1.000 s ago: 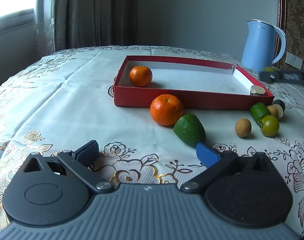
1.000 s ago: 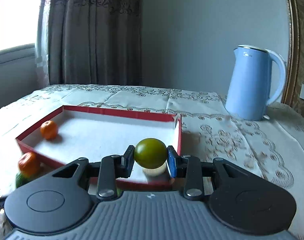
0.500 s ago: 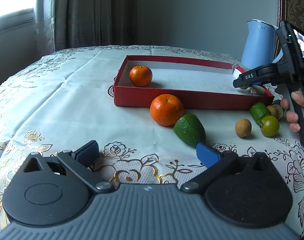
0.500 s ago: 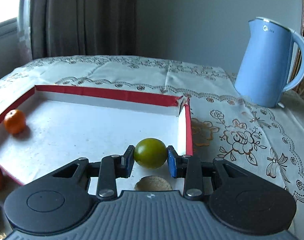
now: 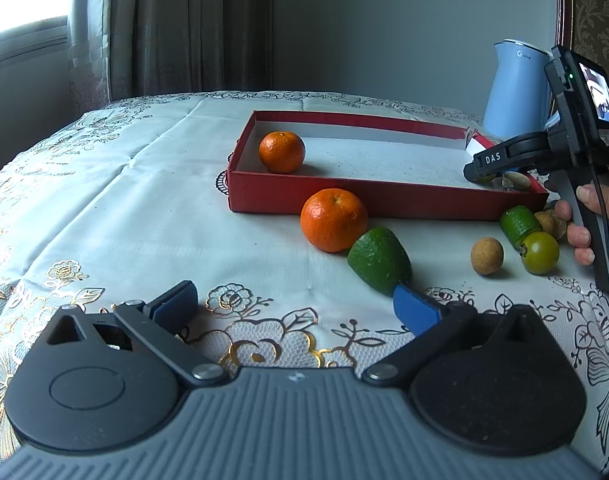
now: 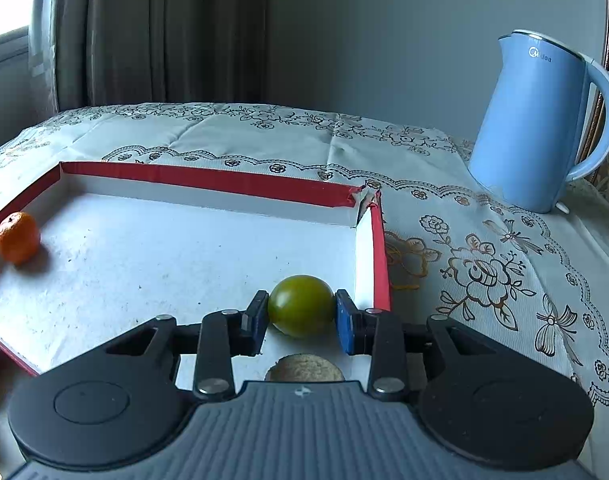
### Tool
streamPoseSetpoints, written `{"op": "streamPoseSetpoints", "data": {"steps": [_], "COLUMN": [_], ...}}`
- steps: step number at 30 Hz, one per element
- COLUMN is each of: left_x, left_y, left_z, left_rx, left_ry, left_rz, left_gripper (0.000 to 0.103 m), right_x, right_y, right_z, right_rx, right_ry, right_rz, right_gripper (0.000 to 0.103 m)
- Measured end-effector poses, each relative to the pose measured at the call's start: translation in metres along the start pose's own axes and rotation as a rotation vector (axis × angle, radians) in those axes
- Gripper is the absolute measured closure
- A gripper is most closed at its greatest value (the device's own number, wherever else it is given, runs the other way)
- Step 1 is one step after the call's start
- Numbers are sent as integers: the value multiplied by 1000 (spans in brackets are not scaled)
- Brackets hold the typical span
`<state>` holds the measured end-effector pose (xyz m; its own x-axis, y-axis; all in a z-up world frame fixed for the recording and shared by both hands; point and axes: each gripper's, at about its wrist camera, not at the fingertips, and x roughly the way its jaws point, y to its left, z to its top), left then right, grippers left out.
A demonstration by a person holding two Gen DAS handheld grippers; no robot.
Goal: Organize fruits
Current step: 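Place the green tomato in the tray and open the right gripper, then withdraw the right tool and move the left tool to the avocado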
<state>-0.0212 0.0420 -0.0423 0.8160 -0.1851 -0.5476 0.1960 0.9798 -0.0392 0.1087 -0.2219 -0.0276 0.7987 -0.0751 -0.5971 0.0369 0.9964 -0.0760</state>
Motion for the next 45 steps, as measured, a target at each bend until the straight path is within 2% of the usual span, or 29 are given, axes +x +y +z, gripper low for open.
{"op": "streamPoseSetpoints", "data": {"steps": [6,13,30,32,33,35,40,45], "left_x": [0,0,0,0,0,0,0,0], "left_y": [0,0,0,0,0,0,0,0], "left_z": [0,0,0,0,0,0,0,0], "left_rx": [0,0,0,0,0,0,1,3], "left_ry": [0,0,-1,-1,-1,-1,0,1], "left_rz": [0,0,-1,-1,-1,-1,0,3], "left_gripper": [0,0,0,0,0,0,0,0], "right_x": [0,-10,-41,-44,-46,-52,-73,-95], "right_y": [1,9,1,0,0,-1,-13,-31], "right_z": [-1,-6,-17,-19,-20,-22,-30,-52], "right_rx": [-8,-40,9,8,7,12,57,133], "right_ry": [-3,-46,-114,-128,-135,-159,-216,-250], "right_rz": [3,-19,18,8,-6,-23,-19,20], "right_gripper": [63,38,31,26,20,20,20,16]}}
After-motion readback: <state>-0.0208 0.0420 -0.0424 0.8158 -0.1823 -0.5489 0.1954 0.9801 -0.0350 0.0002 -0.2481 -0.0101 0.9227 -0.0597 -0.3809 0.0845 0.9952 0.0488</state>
